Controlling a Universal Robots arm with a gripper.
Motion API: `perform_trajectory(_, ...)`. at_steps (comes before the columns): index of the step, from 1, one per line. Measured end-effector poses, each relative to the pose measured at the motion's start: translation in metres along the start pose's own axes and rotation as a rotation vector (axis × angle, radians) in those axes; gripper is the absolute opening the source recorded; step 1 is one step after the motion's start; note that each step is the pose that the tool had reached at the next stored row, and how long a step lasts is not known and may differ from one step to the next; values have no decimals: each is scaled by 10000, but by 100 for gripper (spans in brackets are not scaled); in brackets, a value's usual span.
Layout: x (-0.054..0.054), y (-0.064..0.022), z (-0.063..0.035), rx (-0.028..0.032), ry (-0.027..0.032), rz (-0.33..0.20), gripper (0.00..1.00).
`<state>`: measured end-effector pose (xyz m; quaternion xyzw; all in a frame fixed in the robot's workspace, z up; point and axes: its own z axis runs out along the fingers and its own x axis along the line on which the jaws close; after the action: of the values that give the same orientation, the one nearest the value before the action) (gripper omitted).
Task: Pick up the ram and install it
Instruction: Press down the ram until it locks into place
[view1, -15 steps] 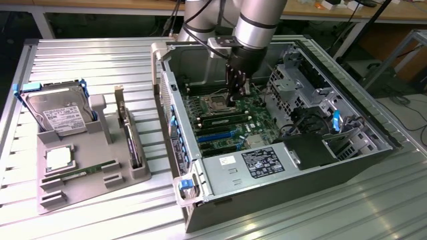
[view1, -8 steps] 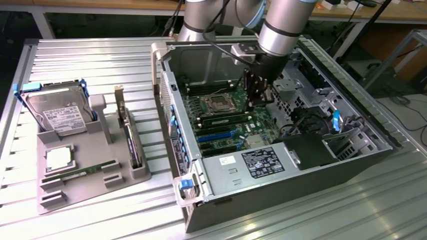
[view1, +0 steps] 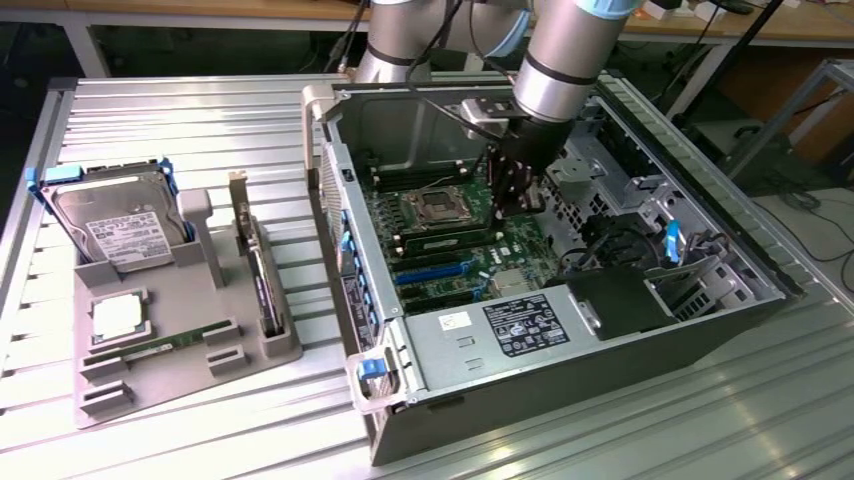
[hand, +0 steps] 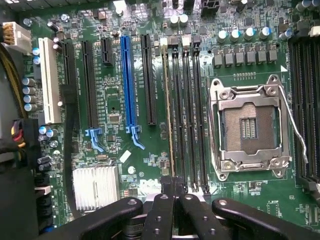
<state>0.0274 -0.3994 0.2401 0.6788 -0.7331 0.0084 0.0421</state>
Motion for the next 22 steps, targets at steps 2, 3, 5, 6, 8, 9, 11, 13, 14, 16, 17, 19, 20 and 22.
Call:
perform_trajectory(2, -5, -9, 69, 5, 6, 1, 11)
perform_trajectory(3, -6, -11, 100, 4, 12, 2, 11)
perform_trajectory(5, -9, -13, 126, 7, 14, 0, 11)
perform_trajectory(6, -10, -13, 128, 7, 6, 0, 11)
perform_trajectory(8, -11, -11, 94, 10, -15, 2, 11)
perform_trajectory(9, -6, -7, 40, 10, -6, 3, 11)
perform_trajectory(11, 8, 20, -106, 10, 41, 7, 11)
perform_trajectory(13, 18, 136, -108, 22, 56, 6, 11)
perform_trajectory(14, 24, 215, -105, 23, 66, 7, 11)
perform_trajectory(16, 31, 309, -101, 24, 84, 9, 11)
perform_trajectory(17, 37, 393, -97, 24, 98, 9, 11)
perform_trajectory(19, 47, 526, -89, 27, 112, 11, 11)
perform_trajectory(20, 52, 590, -86, 27, 120, 10, 11)
perform_trajectory(22, 59, 683, -82, 28, 133, 12, 11)
